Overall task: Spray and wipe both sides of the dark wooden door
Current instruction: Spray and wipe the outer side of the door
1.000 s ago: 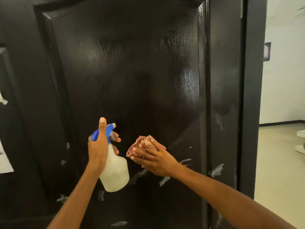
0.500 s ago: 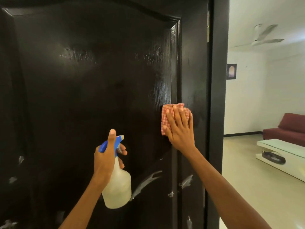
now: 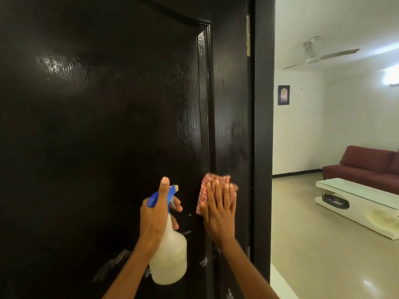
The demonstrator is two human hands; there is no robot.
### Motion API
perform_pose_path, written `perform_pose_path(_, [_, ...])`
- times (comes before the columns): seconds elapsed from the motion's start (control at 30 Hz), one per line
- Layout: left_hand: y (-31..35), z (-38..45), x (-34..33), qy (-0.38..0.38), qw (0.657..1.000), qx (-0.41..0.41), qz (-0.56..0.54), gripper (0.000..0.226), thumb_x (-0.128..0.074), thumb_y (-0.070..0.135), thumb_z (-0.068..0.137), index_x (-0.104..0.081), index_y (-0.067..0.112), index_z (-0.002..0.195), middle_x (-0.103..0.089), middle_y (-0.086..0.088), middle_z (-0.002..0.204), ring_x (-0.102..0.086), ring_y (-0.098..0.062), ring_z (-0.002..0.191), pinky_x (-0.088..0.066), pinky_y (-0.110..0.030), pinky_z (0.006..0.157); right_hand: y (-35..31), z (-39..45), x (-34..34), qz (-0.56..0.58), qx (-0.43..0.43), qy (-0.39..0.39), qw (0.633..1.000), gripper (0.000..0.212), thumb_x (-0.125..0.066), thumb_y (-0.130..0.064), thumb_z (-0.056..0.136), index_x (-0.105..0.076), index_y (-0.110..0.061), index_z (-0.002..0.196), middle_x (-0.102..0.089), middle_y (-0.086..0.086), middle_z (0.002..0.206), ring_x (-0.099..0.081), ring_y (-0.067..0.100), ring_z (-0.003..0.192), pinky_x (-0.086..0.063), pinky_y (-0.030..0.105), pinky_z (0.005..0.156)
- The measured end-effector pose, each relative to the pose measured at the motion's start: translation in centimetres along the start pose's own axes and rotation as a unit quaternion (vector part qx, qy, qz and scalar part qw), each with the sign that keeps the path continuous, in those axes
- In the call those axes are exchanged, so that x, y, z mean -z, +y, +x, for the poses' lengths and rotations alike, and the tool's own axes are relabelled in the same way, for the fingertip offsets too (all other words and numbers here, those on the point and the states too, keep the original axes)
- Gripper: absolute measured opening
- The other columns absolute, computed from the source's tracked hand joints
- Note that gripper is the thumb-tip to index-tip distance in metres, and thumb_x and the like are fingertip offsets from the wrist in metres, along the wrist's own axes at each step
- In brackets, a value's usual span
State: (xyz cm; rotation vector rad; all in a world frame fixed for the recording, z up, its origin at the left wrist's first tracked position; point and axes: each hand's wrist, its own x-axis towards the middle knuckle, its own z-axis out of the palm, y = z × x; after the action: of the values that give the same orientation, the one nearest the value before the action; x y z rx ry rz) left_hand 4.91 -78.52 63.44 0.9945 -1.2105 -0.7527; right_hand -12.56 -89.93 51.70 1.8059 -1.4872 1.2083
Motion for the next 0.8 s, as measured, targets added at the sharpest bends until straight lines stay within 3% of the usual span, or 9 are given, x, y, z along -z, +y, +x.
perform_pose_path(0.07, [-0.3,-0.2,-0.3,-0.010,1.000,0.015,0.010,0.069,-0.043,0.062,0.091,-0.067,-0.002,0.090,-0.068,-0.022,0.076,-0.055,-0.022,0.039,-0.046,-0.026,0.037,1.3,-5.3,-1.5,-0.001,-0.024,-0.038,0.999,0.070,-0.024,-0.052,0.103,-0.002,-0.021,0.161,0.003,0.009,0.168,0.002,0.031,0.155,-0.016,0.059,0.115])
perform_pose_path(0.13, [-0.2,-0.2,-0.6,-0.011,1.000,0.023,0.017,0.073,-0.043,0.064,0.088,-0.066,-0.005,0.085,-0.069,-0.021,0.075,-0.054,-0.023,0.038,-0.046,-0.025,0.037,2.0,-5.3,-1.5,0.051,-0.115,-0.047,0.991,0.071,-0.023,-0.053,0.103,0.001,-0.021,0.161,0.004,0.011,0.168,0.002,0.033,0.155,-0.013,0.059,0.118])
perform_pose_path(0.27, [0.5,0.6,-1.2,-0.010,0.999,0.014,0.029,0.073,-0.043,0.064,0.089,-0.065,-0.006,0.082,-0.069,-0.015,0.069,-0.055,-0.023,0.038,-0.046,-0.025,0.038,1.3,4.2,1.8,0.156,-0.328,0.057,0.930,0.071,-0.015,-0.055,0.102,0.016,-0.024,0.158,0.008,0.009,0.168,0.005,0.034,0.154,0.003,0.050,0.124])
perform_pose_path(0.37, [0.7,1.2,-1.7,-0.012,0.999,-0.007,0.031,0.072,-0.042,0.061,0.093,-0.066,-0.006,0.082,-0.069,-0.016,0.072,-0.055,-0.023,0.039,-0.046,-0.025,0.038,1.6,12.1,5.1,0.164,-0.326,0.111,0.925,0.071,-0.015,-0.058,0.102,0.007,-0.023,0.160,0.003,0.007,0.168,0.001,0.032,0.154,0.004,0.048,0.124])
perform_pose_path(0.5, [0.5,2.1,-2.4,-0.005,0.999,-0.021,0.029,0.070,-0.041,0.061,0.096,-0.066,-0.003,0.083,-0.069,-0.017,0.074,-0.056,-0.024,0.042,-0.048,-0.026,0.040,0.0,17.1,7.0,0.118,-0.234,0.144,0.954,0.069,-0.015,-0.060,0.103,0.007,-0.027,0.159,0.000,0.009,0.168,-0.001,0.033,0.154,0.004,0.050,0.123])
perform_pose_path(0.63, [-0.2,2.4,-2.5,-0.002,1.000,-0.013,0.019,0.066,-0.043,0.063,0.090,-0.069,0.002,0.094,-0.067,-0.016,0.074,-0.058,-0.021,0.044,-0.049,-0.027,0.040,1.0,10.9,3.9,0.114,-0.224,0.131,0.959,0.069,-0.014,-0.062,0.102,0.011,-0.030,0.158,0.000,0.010,0.168,0.002,0.033,0.154,-0.001,0.050,0.124])
perform_pose_path(0.73, [-1.2,1.9,-1.4,0.009,0.999,-0.018,0.031,0.068,-0.043,0.064,0.086,-0.069,0.003,0.099,-0.067,-0.020,0.079,-0.058,-0.015,0.041,-0.048,-0.023,0.038,0.9,1.9,-0.3,0.162,-0.305,0.063,0.936,0.071,-0.016,-0.061,0.102,0.009,-0.028,0.160,0.010,0.007,0.168,0.011,0.030,0.154,0.004,0.051,0.124])
perform_pose_path(0.8, [-2.1,1.2,-0.3,0.025,0.998,-0.023,0.048,0.068,-0.042,0.066,0.087,-0.070,0.006,0.099,-0.068,-0.019,0.079,-0.058,-0.017,0.042,-0.048,-0.024,0.039,0.2,-5.0,-3.2,0.200,-0.379,0.028,0.903,0.071,-0.015,-0.062,0.101,0.017,-0.033,0.157,0.014,0.004,0.168,0.016,0.027,0.153,0.013,0.045,0.123])
